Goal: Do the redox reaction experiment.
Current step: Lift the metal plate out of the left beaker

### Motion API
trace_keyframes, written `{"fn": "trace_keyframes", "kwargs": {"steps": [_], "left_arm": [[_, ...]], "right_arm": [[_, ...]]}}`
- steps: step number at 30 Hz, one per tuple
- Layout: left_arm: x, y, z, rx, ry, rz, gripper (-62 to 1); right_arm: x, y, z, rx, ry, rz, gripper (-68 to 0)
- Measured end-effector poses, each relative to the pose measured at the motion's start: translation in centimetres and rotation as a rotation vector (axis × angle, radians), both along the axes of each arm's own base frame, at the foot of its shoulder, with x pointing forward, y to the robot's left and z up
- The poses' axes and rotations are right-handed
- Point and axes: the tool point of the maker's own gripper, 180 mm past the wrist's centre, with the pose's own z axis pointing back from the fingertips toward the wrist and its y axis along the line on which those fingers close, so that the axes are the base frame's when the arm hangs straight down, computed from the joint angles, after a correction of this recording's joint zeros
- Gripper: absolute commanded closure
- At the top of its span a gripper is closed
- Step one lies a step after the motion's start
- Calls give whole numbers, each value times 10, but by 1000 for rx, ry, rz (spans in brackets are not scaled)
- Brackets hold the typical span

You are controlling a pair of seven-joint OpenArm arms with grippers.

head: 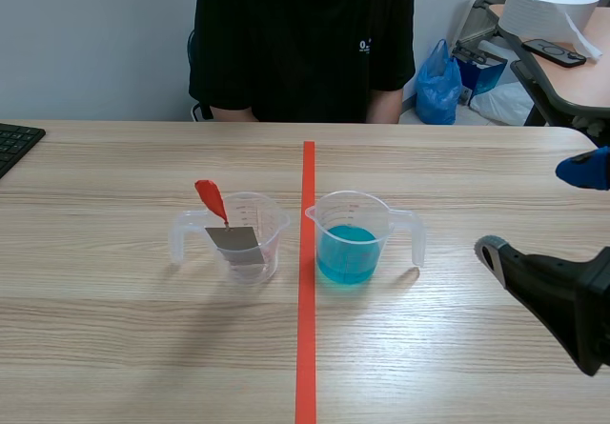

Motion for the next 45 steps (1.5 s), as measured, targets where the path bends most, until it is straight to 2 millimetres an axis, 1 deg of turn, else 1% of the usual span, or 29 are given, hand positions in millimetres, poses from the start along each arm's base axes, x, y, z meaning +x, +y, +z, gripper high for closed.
{"fn": "trace_keyframes", "kwargs": {"steps": [9, 15, 27, 29, 30, 34, 35, 37, 39, 40, 41, 44, 45], "left_arm": [[0, 0, 0, 0, 0, 0, -581], [0, 0, 0, 0, -1, -1, -581], [-1, -1, -1, 7, 4, -7, -581], [-3, -2, -7, 33, 30, -26, -581], [-4, -1, -13, 53, 59, -26, -581], [-3, 18, -41, 136, 138, 1, -573], [-3, 23, -47, 154, 149, 6, -546], [-6, 34, -59, 181, 177, 26, -452], [-14, 43, -73, 217, 219, 28, -351], [-19, 47, -80, 234, 240, 29, -310], [-24, 52, -86, 245, 261, 36, -284], [-39, 60, -102, 268, 315, 50, -241], [-45, 61, -108, 280, 337, 50, -213]], "right_arm": [[1, 2, 3, 4, -14, 14, -679], [1, 11, 4, 6, -19, 56, -679], [8, 61, 19, 52, -82, 254, -679], [9, 70, 22, 70, -95, 284, -679], [11, 74, 23, 83, -101, 295, -679], [16, 88, 22, 118, -108, 340, -679], [18, 91, 21, 122, -108, 349, -679], [21, 99, 20, 132, -108, 372, -679], [23, 106, 19, 142, -107, 397, -679], [24, 110, 20, 155, -112, 409, -679], [25, 114, 20, 168, -116, 422, -679], [28, 126, 20, 193, -121, 462, -679], [28, 130, 19, 193, -118, 476, -679]]}}
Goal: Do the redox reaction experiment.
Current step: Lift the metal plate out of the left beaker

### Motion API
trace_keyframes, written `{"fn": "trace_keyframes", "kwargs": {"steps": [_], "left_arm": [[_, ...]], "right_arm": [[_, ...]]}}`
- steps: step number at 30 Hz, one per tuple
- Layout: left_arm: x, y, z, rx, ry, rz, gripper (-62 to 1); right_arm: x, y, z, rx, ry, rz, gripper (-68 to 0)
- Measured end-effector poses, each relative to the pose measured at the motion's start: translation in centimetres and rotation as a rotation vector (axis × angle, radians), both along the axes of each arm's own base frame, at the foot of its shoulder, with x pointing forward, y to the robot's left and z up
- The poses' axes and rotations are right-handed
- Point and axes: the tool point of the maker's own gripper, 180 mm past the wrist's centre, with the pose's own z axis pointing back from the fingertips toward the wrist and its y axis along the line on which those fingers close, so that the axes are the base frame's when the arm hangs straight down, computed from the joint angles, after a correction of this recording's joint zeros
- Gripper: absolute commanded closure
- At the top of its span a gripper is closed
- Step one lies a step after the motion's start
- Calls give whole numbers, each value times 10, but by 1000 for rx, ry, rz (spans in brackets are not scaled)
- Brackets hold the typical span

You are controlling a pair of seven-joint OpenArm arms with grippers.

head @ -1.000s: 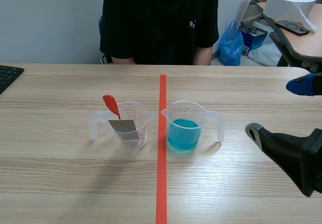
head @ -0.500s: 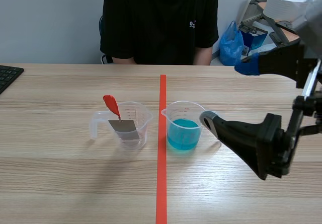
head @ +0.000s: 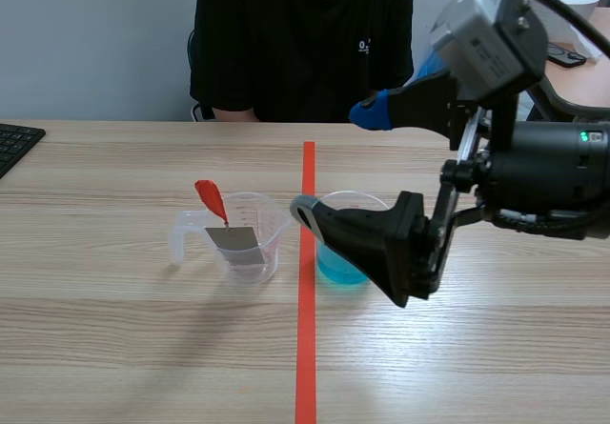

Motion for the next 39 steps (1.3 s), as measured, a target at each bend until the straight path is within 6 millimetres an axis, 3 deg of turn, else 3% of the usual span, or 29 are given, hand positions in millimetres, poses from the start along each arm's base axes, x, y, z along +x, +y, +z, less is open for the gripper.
{"fn": "trace_keyframes", "kwargs": {"steps": [3, 6, 21, 29, 39], "left_arm": [[-20, -1, -18, 11, 79, -17, -130], [-36, -3, -29, 2, 110, -9, -89], [-93, -48, -81, -70, 228, -64, -85], [-91, -57, -96, -91, 232, -52, -85], [-88, -57, -97, -90, 229, -55, -85]], "right_arm": [[1, 9, -7, -5, 16, 34, -679], [6, 17, -15, 3, 39, 47, -679], [19, 77, -42, -15, 21, 136, -679], [24, 92, -49, -20, 22, 153, -679], [33, 91, -49, -27, 5, 115, -410]]}}
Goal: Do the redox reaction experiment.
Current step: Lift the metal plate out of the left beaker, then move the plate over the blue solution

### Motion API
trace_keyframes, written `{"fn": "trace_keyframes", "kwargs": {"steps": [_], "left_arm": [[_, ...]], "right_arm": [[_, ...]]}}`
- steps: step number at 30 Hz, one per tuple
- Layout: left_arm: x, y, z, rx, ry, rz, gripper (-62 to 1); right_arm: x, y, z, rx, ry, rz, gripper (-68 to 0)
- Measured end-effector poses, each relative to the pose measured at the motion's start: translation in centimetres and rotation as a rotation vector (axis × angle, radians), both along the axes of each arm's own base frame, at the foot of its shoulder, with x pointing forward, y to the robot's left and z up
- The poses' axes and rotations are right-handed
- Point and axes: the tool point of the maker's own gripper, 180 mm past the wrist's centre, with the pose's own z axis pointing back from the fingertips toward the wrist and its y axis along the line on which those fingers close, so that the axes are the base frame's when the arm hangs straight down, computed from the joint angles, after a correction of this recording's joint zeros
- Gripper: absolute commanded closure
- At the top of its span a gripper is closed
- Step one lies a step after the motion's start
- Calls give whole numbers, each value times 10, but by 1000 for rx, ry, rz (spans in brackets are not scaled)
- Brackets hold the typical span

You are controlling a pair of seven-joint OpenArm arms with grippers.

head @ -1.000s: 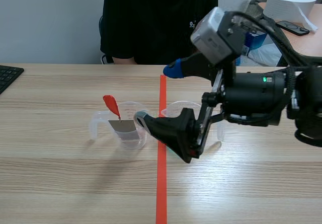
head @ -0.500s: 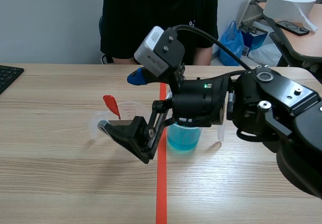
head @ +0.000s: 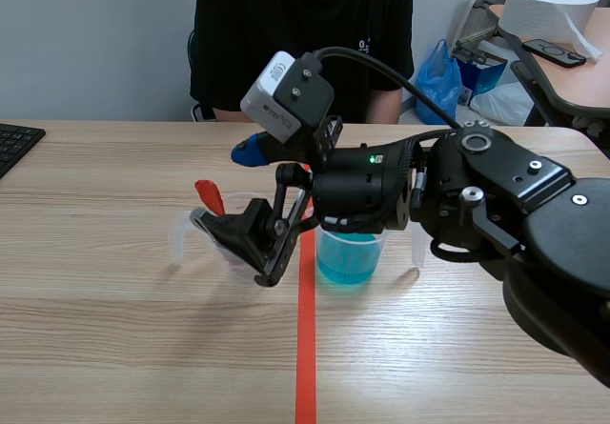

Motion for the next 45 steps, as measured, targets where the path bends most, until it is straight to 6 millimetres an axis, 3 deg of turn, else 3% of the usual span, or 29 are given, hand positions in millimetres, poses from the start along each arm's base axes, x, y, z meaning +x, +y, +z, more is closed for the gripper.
{"fn": "trace_keyframes", "kwargs": {"steps": [10, 18, 27, 33, 45], "left_arm": [[-2, -1, -1, 3, 10, -13, -85], [-2, -1, -1, 3, 10, -13, -85], [-2, -1, -1, 3, 10, -13, -85], [-2, -1, -1, 3, 10, -13, -85], [-2, -1, -1, 3, 10, -13, -85]], "right_arm": [[0, 0, 0, 0, 0, 0, -167], [0, 0, 1, 6, -1, 1, -14], [0, 0, 5, 10, -2, 4, -15], [9, -7, 48, 54, -62, -29, -15], [13, -25, 100, 58, -51, -76, -15]]}}
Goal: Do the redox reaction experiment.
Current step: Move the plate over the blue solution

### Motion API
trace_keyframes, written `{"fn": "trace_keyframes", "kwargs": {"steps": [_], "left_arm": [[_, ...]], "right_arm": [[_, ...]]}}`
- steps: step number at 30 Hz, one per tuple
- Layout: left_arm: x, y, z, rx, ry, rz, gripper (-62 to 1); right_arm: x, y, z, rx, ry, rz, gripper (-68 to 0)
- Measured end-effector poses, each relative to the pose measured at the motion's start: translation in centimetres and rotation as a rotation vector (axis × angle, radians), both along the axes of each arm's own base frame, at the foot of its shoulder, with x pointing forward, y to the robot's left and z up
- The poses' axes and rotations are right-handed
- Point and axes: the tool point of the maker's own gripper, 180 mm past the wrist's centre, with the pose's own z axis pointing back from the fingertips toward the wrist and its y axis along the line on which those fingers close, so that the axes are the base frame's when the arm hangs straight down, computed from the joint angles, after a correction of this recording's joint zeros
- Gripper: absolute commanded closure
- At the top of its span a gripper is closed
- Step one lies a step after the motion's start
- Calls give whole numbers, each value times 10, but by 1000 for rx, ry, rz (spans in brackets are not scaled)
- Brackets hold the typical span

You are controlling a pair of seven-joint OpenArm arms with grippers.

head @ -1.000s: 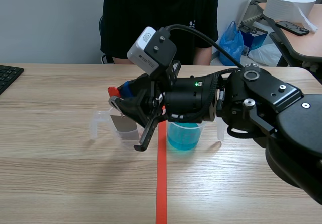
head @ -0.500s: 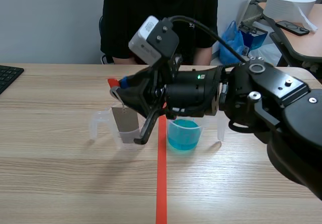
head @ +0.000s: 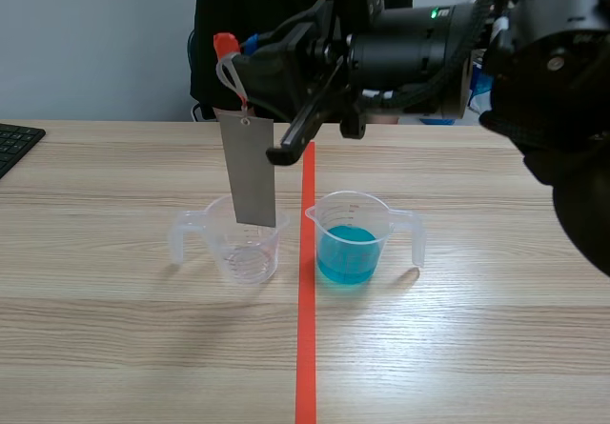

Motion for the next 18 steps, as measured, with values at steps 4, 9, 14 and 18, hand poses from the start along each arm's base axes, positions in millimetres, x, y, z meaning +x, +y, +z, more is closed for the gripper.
{"fn": "trace_keyframes", "kwargs": {"steps": [4, 9, 14, 18], "left_arm": [[0, 0, 0, 0, 0, 0, -85], [0, 0, 0, 0, 0, 0, -85], [0, 0, 0, 0, 0, 0, -85], [0, 0, 0, -1, -2, 0, -85]], "right_arm": [[0, -11, 20, 21, 3, -18, -15], [4, -31, 31, 21, 40, -56, -15], [8, -50, 38, 47, 69, -77, -15], [13, -69, 39, 19, 63, -107, -15]]}}
